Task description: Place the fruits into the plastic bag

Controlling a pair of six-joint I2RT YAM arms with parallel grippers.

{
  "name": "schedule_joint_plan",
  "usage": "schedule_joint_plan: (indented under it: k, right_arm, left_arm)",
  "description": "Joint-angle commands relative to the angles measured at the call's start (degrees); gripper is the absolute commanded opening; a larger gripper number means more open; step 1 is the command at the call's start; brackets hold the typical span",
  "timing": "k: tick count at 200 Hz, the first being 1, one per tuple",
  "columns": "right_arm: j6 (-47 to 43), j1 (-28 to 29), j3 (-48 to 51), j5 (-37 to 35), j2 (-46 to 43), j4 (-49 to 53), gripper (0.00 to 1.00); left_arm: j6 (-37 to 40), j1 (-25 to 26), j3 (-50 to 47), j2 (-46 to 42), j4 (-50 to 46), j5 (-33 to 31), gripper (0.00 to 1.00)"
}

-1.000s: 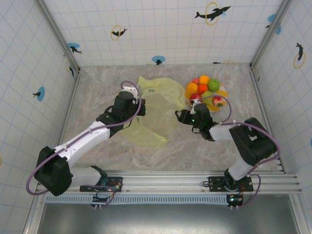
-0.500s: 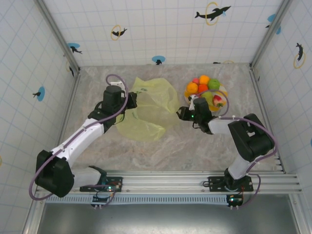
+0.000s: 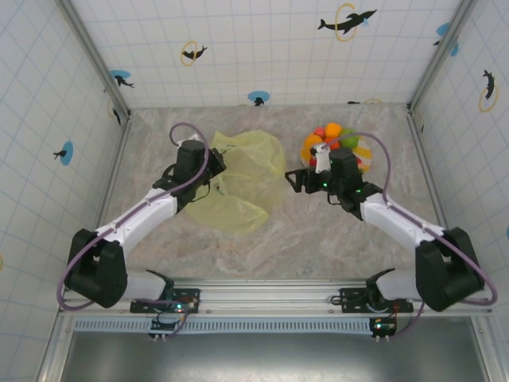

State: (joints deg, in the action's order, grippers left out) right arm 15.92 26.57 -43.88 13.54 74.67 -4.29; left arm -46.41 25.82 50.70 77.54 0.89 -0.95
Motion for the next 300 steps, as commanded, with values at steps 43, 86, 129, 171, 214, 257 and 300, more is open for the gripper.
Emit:
schedule_joint_plan:
  k: [43, 86, 129, 171, 214, 257, 300]
  right_arm:
    - [3.60, -5.79, -3.73, -20.73, 3.96, 5.74, 0.94]
    - [12.74, -5.91, -7.11, -20.36, 13.50, 2.36, 0.92]
    - [17.08, -6.00, -8.55, -20.77, 20.59, -2.59, 0.92]
    - [18.45, -5.98, -11.86, -21.82, 26.82, -3.85, 0.88]
    - [18.27, -5.98, -16.88, -23.25, 32.09, -2.98, 0.85]
    - [18.00, -5.97, -19.01, -25.15, 34.48, -2.12, 0.76]
    - [17.31, -5.93, -18.81, -25.65, 34.60, -2.38, 0.65]
  left_arm:
    - [-6.78, -0.87, -2.58, -1.90, 4.21, -0.71, 0.00]
    - [-7.28, -0.93, -4.76, -1.36, 6.26, 3.92, 0.00]
    - [-7.90, -0.88, -5.01, 0.54, 6.67, 7.73, 0.00]
    - [-8.43, -2.52, -4.90, 1.83, 6.78, 9.51, 0.00]
    - [-8.43, -3.06, -4.73, 1.83, 6.89, 10.13, 0.00]
    - [-8.56, -3.32, -4.72, 1.74, 7.37, 11.32, 0.00]
    - [-8.56, -3.40, -4.73, 1.61, 7.31, 11.55, 0.00]
